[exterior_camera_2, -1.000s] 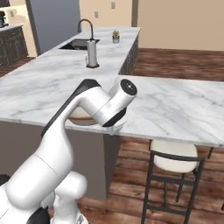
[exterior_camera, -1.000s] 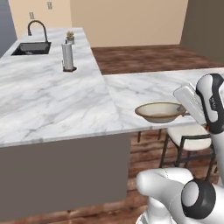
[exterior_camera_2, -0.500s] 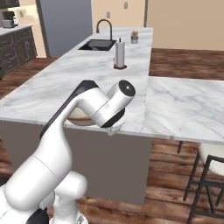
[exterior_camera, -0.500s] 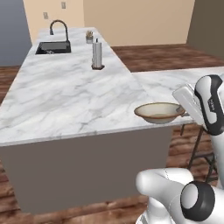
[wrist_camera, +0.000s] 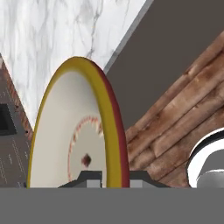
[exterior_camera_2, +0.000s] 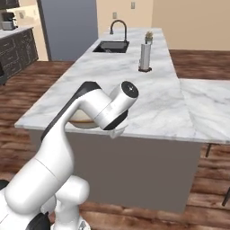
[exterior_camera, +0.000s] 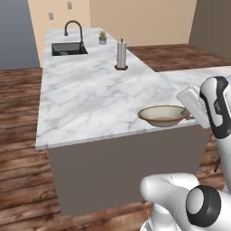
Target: Pick the strainer and bowl and place them in the sink. Then turn on the water.
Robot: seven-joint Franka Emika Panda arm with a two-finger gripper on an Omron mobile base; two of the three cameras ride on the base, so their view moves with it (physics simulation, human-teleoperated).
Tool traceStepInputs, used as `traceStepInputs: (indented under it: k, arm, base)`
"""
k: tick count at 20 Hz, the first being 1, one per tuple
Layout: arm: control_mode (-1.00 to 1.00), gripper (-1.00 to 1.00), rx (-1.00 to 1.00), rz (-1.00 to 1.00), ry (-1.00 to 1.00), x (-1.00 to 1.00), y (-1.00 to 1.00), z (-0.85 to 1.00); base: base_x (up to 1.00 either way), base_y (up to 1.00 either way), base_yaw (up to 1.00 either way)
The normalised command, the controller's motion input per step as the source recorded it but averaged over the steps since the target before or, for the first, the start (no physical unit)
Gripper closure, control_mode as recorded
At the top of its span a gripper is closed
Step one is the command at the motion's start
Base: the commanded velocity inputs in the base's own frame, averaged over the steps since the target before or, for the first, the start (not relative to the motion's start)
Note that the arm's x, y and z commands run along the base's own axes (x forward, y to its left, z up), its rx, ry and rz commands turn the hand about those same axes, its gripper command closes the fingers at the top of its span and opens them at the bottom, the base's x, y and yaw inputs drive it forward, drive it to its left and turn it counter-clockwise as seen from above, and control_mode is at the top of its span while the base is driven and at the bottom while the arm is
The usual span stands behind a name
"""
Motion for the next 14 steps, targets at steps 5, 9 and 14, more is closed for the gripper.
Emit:
traceStepInputs:
  k: [5,9,14]
  arm:
    - [1.00,1.00,0.00,0.00,0.00,0.00,0.00,0.00]
    - [1.00,1.00,0.00,0.00,0.00,0.00,0.00,0.00]
    - [1.00,1.00,0.00,0.00,0.00,0.00,0.00,0.00]
  base:
    - [0.10,1.00,-0.21]
    - [0.09,1.00,-0.20]
    - [0.09,1.00,-0.27]
